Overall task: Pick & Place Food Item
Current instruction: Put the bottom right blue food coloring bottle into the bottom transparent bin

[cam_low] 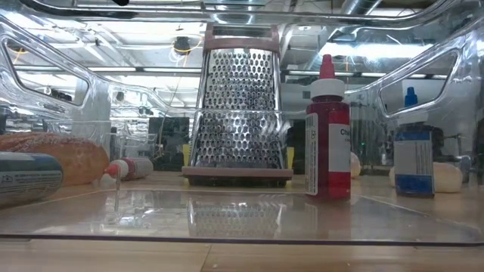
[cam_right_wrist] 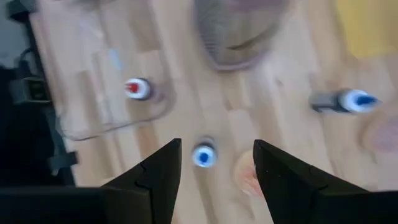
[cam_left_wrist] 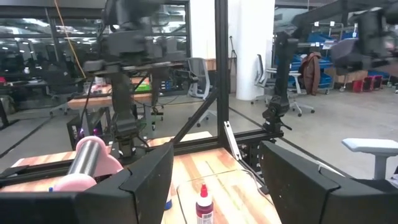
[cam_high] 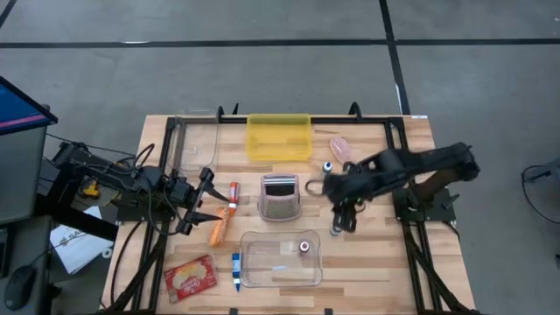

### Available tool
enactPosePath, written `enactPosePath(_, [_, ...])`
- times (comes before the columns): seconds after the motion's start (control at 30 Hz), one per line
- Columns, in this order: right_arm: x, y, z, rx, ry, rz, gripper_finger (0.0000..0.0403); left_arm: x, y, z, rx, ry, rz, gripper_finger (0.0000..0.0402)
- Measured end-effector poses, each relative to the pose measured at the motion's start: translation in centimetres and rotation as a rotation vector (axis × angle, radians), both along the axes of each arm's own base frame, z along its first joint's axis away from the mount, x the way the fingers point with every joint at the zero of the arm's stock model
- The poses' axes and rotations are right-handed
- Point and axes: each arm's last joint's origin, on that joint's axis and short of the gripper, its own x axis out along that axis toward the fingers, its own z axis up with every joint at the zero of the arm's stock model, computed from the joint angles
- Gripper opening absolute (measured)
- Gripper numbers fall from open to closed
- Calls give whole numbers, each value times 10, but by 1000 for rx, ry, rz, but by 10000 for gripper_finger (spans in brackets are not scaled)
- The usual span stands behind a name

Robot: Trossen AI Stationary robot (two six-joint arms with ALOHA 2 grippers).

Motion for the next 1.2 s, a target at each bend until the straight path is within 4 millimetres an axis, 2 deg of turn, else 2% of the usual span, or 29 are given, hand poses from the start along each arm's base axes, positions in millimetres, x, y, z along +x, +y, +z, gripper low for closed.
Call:
enactPosePath(0.2, [10,33,1,-31,80,53,191,0,0,0,-23,8,-2,231])
enactPosePath(0.5, [-5,74,-5,-50,79,94,192,0,0,-2,-47,37,-5,231])
enactPosePath(0.63, [-7,89,-12,-90,66,42,203,0,0,-2,-50,39,-6,231])
enactPosePath(0.8, [-4,96,-20,-136,38,-58,233,0,0,-2,-56,41,-6,231])
enactPosePath(0.93, [-7,106,-42,-162,59,-78,254,0,0,-3,-62,47,-9,231])
enactPosePath(1.07, [-17,110,-55,-179,107,-80,258,0,0,-3,-60,48,-13,231])
enactPosePath(1.2, [-22,106,-68,-182,116,-94,258,0,0,-3,-50,43,-13,231])
